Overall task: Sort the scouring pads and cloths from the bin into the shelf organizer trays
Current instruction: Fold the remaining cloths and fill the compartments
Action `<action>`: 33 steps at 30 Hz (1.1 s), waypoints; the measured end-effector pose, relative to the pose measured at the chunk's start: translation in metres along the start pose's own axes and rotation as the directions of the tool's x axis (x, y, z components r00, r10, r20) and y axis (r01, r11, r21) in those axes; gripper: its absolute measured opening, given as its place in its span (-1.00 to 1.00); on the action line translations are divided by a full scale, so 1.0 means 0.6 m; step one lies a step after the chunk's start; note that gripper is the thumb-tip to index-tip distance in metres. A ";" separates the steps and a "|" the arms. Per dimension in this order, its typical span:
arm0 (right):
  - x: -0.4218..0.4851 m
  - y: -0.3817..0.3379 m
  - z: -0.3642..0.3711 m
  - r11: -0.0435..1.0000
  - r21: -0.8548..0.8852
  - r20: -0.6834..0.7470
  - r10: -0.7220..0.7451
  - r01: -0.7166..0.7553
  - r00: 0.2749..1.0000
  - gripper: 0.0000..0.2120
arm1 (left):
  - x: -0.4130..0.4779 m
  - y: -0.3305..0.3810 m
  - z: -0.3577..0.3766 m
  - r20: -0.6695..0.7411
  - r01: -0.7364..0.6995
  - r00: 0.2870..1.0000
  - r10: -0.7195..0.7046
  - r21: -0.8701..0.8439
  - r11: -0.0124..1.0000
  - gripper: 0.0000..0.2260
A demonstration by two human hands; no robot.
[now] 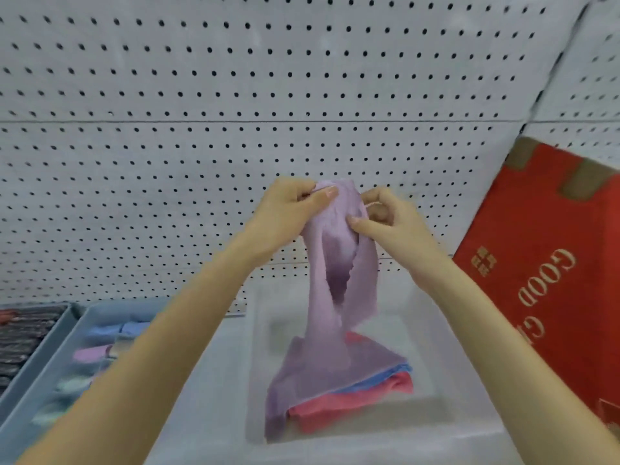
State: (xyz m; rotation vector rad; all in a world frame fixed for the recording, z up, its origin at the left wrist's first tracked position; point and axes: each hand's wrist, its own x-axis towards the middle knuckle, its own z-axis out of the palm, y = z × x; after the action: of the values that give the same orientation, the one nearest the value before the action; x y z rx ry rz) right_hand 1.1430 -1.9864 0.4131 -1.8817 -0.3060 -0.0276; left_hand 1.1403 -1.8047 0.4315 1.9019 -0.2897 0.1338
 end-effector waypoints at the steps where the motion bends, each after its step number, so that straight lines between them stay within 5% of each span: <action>1: -0.004 0.002 0.005 0.999 0.013 0.012 0.034 -0.035 0.999 -0.82 | 0.004 0.007 -0.005 0.027 0.006 1.000 -0.007 0.008 1.000 -0.48; 9: -0.014 0.090 0.059 0.971 -0.031 -0.062 0.237 -0.239 0.970 -0.86 | 0.002 0.018 -0.047 0.010 0.034 0.999 -0.033 -0.033 0.999 -0.61; 15: -0.021 0.117 0.017 0.981 -0.010 0.066 0.193 -0.193 0.979 -0.73 | -0.012 -0.011 -0.095 -0.062 0.081 0.995 -0.085 -0.050 0.995 -0.60; 21: -0.023 0.113 -0.038 0.951 0.215 0.086 0.208 -0.222 0.974 -0.80 | -0.024 -0.039 -0.111 -0.119 0.130 0.984 -0.135 -0.049 0.990 -0.56; 25: -0.019 0.113 -0.047 0.860 0.440 0.058 0.260 -0.258 0.964 -0.72 | -0.026 -0.054 -0.100 -0.173 0.148 0.970 -0.171 -0.141 0.979 -0.74; 27: -0.018 0.110 -0.040 0.903 0.376 0.017 0.219 -0.209 0.976 -0.75 | -0.025 -0.063 -0.090 -0.265 0.152 0.953 -0.150 -0.014 0.988 -0.82; 28: -0.016 0.104 -0.034 0.938 0.305 -0.006 0.173 -0.163 0.985 -0.77 | -0.026 -0.065 -0.083 -0.290 0.145 0.950 -0.117 0.077 0.986 -0.71; 31: -0.005 0.073 -0.017 0.994 0.094 0.051 0.052 -0.057 0.997 -0.71 | -0.032 -0.054 -0.042 -0.114 0.021 0.993 0.001 0.191 0.981 -0.46; 33: 0.002 0.044 -0.005 1.000 -0.006 0.147 -0.021 0.022 0.989 -0.56 | -0.032 -0.044 -0.007 0.079 0.033 0.996 -0.046 0.150 0.988 -0.44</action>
State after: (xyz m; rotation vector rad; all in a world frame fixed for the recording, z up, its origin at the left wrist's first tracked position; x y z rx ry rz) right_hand 1.1506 -1.9970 0.3897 -1.8916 -0.4277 0.0952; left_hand 1.1291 -1.7899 0.4044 2.0629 -0.3041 0.0518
